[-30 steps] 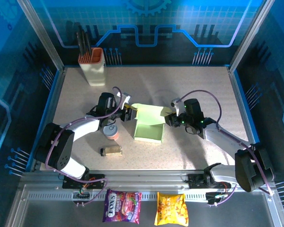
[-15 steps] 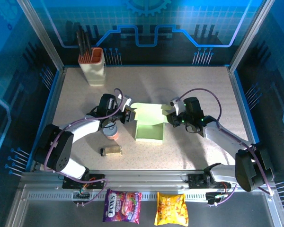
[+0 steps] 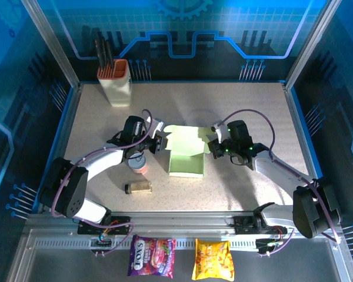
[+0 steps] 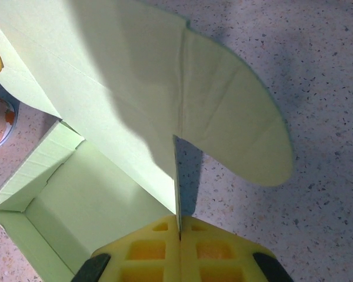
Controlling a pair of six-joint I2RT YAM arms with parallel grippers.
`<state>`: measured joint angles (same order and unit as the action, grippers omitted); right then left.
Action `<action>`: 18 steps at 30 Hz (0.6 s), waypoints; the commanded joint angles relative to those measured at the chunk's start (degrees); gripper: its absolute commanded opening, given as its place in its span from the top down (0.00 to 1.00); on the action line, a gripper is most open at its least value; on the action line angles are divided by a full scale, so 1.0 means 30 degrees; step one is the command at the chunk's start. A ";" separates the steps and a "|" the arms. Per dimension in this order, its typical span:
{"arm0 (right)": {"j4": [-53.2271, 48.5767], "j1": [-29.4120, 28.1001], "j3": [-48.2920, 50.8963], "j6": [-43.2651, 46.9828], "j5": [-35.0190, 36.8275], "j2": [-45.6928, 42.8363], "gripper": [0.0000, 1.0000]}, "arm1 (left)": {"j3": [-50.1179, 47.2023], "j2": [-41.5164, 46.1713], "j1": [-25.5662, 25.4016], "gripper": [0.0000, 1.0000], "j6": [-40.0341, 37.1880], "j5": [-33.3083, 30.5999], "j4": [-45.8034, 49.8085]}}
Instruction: Fold the paper box
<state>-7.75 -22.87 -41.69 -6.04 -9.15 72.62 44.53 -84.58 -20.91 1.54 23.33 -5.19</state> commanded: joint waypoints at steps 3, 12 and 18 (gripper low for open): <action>-0.0748 -0.0514 -0.0691 -0.0312 0.1232 -0.0297 0.97 | 0.0639 0.0389 -0.0176 0.83 0.1039 -0.0727 0.0868; -0.0734 -0.1992 -0.1305 -0.1389 0.3857 -0.0110 1.00 | 0.1391 0.0199 -0.0542 0.84 0.3276 -0.2576 0.1386; -0.0089 -0.2905 -0.1632 -0.2443 0.5811 0.0123 1.00 | 0.2194 0.0102 -0.1196 0.83 0.3439 -0.4460 0.1825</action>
<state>-8.91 -30.41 -44.95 -10.81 3.73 72.62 48.64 -84.58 -23.51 10.26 13.43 -1.21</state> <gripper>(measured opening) 0.060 0.166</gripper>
